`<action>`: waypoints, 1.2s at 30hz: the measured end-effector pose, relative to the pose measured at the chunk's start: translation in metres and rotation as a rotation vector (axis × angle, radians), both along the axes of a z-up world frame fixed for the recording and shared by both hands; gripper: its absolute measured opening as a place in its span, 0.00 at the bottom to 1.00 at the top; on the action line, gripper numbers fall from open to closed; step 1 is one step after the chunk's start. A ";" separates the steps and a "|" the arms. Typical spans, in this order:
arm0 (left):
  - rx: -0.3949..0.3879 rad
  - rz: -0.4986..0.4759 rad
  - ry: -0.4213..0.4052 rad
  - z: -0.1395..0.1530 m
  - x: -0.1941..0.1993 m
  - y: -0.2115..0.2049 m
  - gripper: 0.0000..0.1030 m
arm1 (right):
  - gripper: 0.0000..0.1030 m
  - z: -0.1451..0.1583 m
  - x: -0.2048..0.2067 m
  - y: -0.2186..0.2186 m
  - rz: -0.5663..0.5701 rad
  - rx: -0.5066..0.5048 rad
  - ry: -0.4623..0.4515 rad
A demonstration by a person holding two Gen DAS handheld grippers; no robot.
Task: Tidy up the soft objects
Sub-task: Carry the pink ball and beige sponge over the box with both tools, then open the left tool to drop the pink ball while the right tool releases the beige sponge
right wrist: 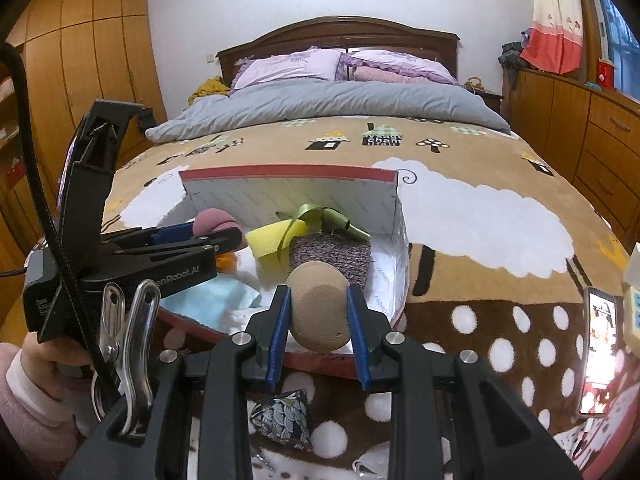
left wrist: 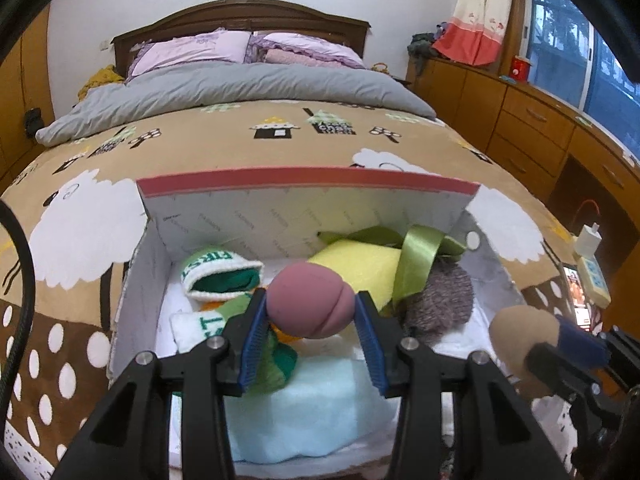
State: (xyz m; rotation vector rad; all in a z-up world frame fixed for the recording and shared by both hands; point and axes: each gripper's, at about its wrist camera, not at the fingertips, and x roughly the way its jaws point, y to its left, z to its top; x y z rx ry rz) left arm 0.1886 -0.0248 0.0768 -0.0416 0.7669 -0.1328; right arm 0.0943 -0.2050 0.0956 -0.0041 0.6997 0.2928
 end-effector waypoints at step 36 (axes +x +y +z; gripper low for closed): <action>0.017 -0.003 0.014 -0.005 -0.001 -0.005 0.52 | 0.30 -0.017 0.010 -0.005 -0.016 0.010 0.047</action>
